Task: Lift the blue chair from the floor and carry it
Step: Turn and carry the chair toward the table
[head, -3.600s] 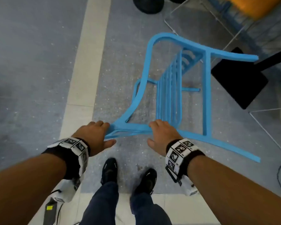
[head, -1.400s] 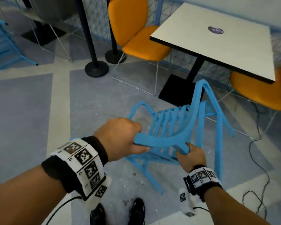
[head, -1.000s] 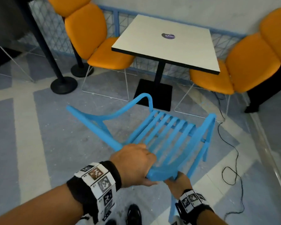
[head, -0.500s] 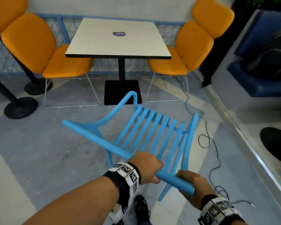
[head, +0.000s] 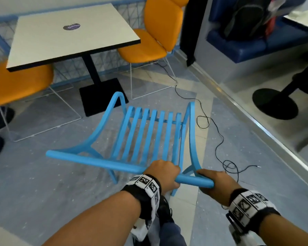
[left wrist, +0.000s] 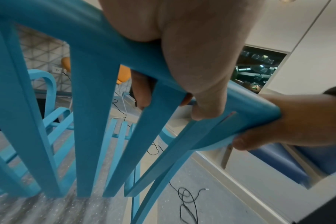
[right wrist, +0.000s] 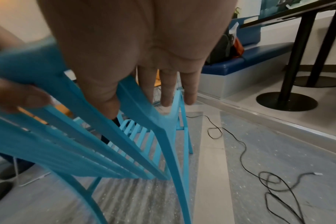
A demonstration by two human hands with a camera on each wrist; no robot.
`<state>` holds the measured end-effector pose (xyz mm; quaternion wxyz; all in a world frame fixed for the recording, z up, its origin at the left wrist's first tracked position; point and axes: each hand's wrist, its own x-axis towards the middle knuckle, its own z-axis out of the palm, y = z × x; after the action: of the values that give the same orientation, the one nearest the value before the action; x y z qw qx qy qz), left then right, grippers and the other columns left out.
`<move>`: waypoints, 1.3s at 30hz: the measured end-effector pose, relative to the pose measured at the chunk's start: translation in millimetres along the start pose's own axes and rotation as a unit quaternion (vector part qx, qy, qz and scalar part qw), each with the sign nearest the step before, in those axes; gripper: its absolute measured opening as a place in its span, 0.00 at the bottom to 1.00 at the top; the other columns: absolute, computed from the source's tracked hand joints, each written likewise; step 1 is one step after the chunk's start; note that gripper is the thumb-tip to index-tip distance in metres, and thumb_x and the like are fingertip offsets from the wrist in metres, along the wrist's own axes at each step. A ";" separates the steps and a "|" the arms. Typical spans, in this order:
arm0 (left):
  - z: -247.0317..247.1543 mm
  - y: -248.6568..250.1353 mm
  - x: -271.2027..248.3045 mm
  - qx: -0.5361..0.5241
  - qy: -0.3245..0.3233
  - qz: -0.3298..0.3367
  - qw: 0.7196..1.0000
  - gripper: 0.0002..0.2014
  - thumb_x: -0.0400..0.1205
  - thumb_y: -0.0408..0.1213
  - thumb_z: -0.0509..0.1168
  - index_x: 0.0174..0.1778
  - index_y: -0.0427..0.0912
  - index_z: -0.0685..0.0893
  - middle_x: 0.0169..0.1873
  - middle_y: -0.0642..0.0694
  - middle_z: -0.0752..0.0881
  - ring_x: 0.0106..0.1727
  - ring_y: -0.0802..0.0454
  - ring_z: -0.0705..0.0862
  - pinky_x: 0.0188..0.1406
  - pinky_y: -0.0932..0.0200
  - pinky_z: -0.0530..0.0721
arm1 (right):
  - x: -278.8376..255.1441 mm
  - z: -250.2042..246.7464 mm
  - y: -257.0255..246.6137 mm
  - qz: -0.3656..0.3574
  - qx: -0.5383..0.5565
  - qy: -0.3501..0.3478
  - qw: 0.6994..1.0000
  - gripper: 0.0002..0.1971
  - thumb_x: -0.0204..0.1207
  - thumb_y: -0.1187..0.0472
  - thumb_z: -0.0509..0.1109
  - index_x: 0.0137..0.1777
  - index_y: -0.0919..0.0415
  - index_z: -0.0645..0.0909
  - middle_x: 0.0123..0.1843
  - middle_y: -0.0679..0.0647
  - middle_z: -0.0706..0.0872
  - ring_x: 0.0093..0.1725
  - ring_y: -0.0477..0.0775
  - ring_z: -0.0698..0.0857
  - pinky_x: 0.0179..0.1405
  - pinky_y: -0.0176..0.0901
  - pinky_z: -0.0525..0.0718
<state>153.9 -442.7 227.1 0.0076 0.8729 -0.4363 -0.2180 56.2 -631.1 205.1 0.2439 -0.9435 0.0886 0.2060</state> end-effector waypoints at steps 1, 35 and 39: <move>-0.9 -1.9 0.2 -0.010 0.001 -0.002 1.000 0.12 0.74 0.45 0.68 0.47 0.42 0.81 0.46 0.38 0.86 0.46 0.35 0.83 0.40 0.49 0.79 | -5.0 -4.7 -3.7 0.000 -0.004 -0.003 1.000 0.18 0.69 0.51 0.74 0.59 0.45 0.79 0.51 0.45 0.88 0.47 0.47 0.84 0.49 0.41 0.83; -24.0 -121.1 12.0 0.015 -0.008 -0.141 0.990 0.38 0.66 0.80 0.50 0.33 0.45 0.80 0.34 0.46 0.84 0.34 0.44 0.81 0.32 0.51 0.77 | 95.7 -61.8 -37.5 -0.040 -0.255 0.002 0.966 0.50 0.51 0.16 0.27 0.53 0.46 0.75 0.45 0.44 0.78 0.44 0.50 0.82 0.45 0.49 0.84; -25.1 -108.7 24.0 0.006 0.005 -0.159 0.987 0.37 0.67 0.79 0.51 0.35 0.45 0.81 0.35 0.46 0.84 0.35 0.45 0.81 0.32 0.53 0.75 | 96.8 -66.2 -21.1 -0.008 -0.283 0.059 0.957 0.47 0.59 0.16 0.37 0.67 0.45 0.72 0.72 0.51 0.75 0.72 0.59 0.71 0.71 0.64 0.68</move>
<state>258.7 -398.2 218.7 -0.0304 0.9324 -0.2928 -0.2099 171.9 -652.2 225.0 -0.0373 -0.9850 0.0332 0.1649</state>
